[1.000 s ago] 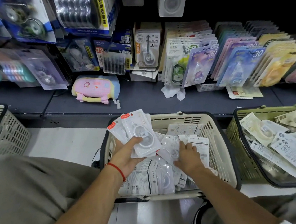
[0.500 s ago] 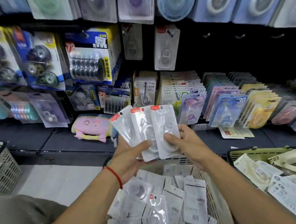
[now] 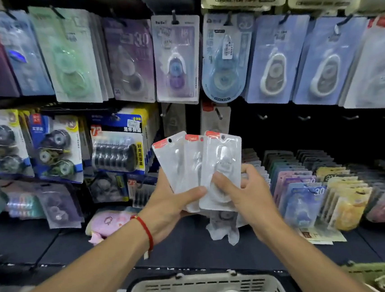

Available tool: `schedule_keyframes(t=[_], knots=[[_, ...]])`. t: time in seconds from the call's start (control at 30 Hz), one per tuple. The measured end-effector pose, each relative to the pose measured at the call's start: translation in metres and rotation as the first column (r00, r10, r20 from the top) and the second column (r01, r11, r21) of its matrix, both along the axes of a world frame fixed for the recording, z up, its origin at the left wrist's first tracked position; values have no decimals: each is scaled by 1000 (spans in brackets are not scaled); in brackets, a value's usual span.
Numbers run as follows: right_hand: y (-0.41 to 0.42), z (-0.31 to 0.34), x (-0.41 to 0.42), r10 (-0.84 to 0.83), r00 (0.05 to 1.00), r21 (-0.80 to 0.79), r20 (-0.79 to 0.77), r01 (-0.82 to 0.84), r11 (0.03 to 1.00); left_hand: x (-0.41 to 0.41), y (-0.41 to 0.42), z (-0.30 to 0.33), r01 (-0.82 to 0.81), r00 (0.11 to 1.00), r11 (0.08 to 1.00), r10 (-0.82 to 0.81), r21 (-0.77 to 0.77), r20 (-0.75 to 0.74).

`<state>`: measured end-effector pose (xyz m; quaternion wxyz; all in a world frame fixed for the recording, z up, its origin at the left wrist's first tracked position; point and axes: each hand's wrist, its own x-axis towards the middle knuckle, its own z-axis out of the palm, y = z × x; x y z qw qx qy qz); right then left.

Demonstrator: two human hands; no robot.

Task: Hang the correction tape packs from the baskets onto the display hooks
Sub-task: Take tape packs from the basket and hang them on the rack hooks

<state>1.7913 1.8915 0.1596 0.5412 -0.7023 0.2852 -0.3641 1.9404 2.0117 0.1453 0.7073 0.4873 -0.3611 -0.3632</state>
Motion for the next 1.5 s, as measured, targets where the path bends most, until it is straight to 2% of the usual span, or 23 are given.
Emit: schedule_keyframes(t=[0.1,0.23,0.4,0.7,0.87,0.93,1.07,1.13,1.23,1.3,1.4,1.5], knots=[[-13,-3,8,8,998,-49,59,-5,999,7,-6,-3,-118,993,991,120,-60,22],[-35,-2,16,-88,986,-77,138,99,992,19,-5,-5,-339,935,938,345,-76,83],[-52,2,30,-90,985,-102,147,106,989,29,4,-11,-415,870,905,424,-91,250],[-54,3,41,-119,971,-122,207,146,982,32,9,-13,-402,860,906,424,-134,285],[-55,-1,52,-186,965,-144,183,214,966,32,9,-12,-401,875,907,421,-132,238],[-64,-2,61,-171,982,-165,86,183,969,33,8,-14,-405,880,906,423,-126,217],[-71,-15,69,-164,952,-90,-257,145,985,33,7,-19,-390,894,913,406,-118,188],[-60,-23,64,-122,937,-85,-326,100,991,32,7,-21,-381,902,918,395,-111,173],[-35,-25,54,94,967,-41,-238,-107,993,32,8,-23,-334,925,936,348,-111,151],[-18,-21,49,228,954,-32,-194,-239,971,30,7,-23,-297,940,948,312,-117,140],[-3,-17,46,242,963,-55,-123,-250,967,25,8,-20,-247,962,961,259,-124,92],[0,-15,40,230,972,-8,-46,-231,973,20,9,-17,-175,982,974,183,-145,45]])
